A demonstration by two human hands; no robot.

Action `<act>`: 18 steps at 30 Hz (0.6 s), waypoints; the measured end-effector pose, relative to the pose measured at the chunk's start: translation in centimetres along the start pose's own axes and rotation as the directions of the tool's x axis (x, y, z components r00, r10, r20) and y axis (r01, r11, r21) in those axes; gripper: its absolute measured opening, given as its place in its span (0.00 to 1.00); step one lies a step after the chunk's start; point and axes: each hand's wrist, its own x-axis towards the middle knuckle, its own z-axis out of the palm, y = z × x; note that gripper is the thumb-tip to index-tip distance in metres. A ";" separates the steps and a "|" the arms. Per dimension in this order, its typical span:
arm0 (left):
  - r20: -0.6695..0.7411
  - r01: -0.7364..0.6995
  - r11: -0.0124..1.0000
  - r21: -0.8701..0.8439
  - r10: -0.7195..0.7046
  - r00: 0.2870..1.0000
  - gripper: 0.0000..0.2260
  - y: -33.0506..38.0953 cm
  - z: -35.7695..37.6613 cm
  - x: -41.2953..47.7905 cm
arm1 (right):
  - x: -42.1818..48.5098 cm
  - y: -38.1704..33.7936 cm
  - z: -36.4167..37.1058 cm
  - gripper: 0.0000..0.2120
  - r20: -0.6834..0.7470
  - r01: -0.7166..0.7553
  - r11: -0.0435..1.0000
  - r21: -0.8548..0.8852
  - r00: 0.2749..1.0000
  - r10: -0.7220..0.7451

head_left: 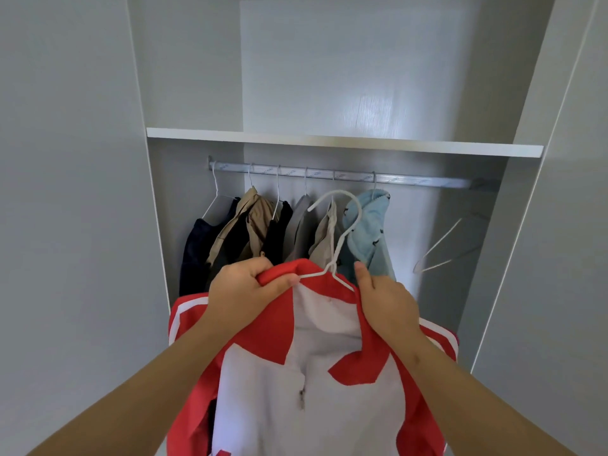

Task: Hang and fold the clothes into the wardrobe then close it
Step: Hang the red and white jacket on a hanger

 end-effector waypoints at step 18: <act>0.487 -0.408 0.849 0.337 0.214 0.847 0.15 3.1 2.1 1.0 | 0.8 1.2 -0.5 0.26 -0.041 -0.057 0.990 0.132 0.997 0.063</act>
